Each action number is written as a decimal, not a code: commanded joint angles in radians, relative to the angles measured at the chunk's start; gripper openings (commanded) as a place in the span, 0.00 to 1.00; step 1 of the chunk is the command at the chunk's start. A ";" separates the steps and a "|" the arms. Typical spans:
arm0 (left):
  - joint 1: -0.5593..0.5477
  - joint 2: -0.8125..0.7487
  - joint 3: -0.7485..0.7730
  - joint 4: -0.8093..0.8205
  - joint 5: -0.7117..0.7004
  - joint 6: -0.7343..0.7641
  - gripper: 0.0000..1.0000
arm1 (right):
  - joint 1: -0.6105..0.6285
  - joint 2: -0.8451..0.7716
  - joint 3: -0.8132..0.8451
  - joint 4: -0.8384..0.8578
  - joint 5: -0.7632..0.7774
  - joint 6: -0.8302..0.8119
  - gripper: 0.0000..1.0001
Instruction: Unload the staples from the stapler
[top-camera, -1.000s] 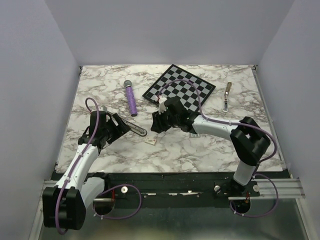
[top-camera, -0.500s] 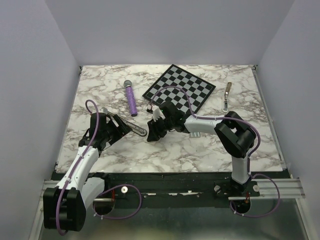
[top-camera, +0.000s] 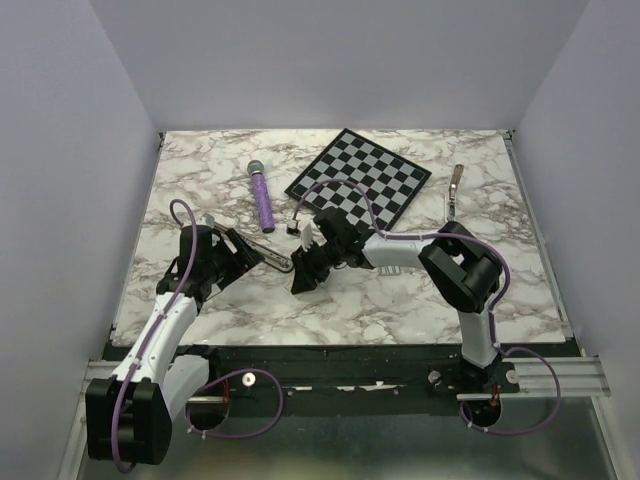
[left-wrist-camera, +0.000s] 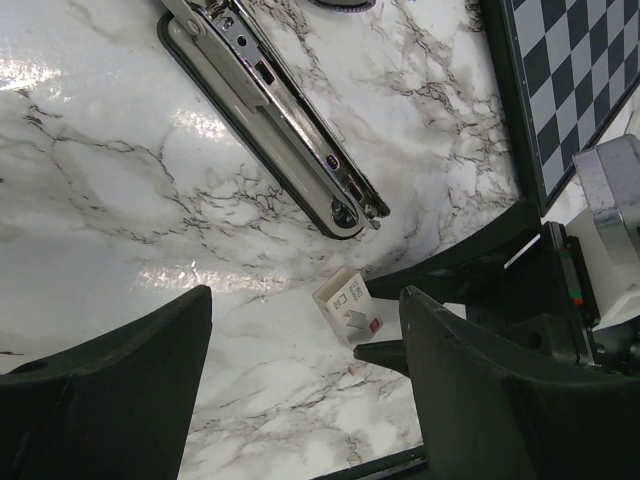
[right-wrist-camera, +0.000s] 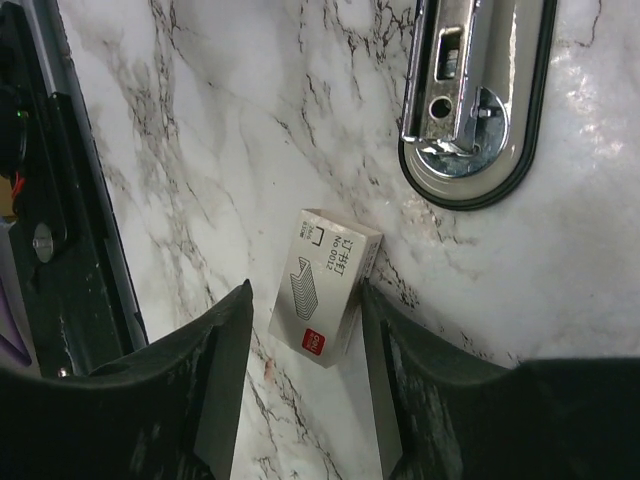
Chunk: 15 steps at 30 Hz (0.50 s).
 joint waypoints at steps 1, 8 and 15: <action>-0.006 -0.028 0.013 -0.011 -0.011 0.009 0.82 | 0.011 0.043 0.046 0.018 -0.027 -0.024 0.57; -0.006 -0.030 0.018 -0.020 -0.021 0.015 0.82 | 0.036 0.052 0.075 0.010 -0.024 -0.036 0.59; -0.006 -0.024 0.016 -0.020 -0.026 0.015 0.82 | 0.068 0.068 0.101 -0.007 -0.044 -0.050 0.59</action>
